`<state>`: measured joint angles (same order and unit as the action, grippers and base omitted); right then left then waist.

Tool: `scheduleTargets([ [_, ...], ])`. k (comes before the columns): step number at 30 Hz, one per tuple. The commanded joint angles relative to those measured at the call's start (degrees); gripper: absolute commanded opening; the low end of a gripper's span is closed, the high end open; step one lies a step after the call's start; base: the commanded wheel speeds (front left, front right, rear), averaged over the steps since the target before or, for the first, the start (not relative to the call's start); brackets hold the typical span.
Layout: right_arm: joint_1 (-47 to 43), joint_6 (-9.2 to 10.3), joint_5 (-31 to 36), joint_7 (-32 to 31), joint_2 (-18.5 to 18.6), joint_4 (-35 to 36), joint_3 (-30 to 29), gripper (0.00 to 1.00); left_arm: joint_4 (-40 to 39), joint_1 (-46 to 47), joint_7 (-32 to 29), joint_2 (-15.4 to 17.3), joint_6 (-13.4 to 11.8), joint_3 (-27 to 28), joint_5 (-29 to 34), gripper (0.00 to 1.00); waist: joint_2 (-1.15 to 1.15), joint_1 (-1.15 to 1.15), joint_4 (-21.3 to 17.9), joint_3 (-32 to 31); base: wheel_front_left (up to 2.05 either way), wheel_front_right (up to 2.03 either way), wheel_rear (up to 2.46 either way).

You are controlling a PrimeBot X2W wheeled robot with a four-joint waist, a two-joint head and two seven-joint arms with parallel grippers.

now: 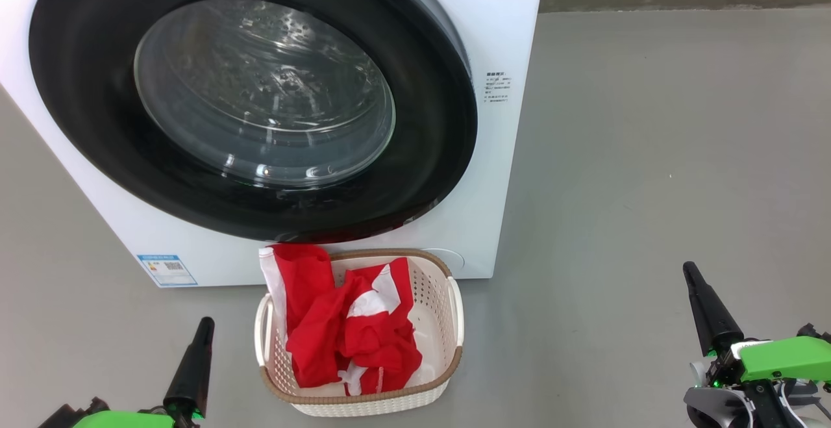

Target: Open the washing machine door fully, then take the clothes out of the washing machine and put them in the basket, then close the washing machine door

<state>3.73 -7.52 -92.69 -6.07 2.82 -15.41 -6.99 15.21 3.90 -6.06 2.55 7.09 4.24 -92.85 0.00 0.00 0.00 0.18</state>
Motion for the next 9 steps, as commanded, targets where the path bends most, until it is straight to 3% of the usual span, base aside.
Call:
scheduleTargets([
  [1,2.4,0.03,0.3,-0.2,0.3,1.4,0.8,0.00,-1.2,2.3,-0.3,0.5,0.4,2.1,0.6,0.00,0.00,0.00,0.0,0.0,0.00,0.00,0.00],
  [9,2.4,0.03,0.3,-0.2,0.3,1.4,0.7,0.00,-1.2,2.3,-0.3,0.5,0.4,2.2,0.6,0.00,0.00,0.00,0.0,0.0,0.00,0.00,0.00],
])
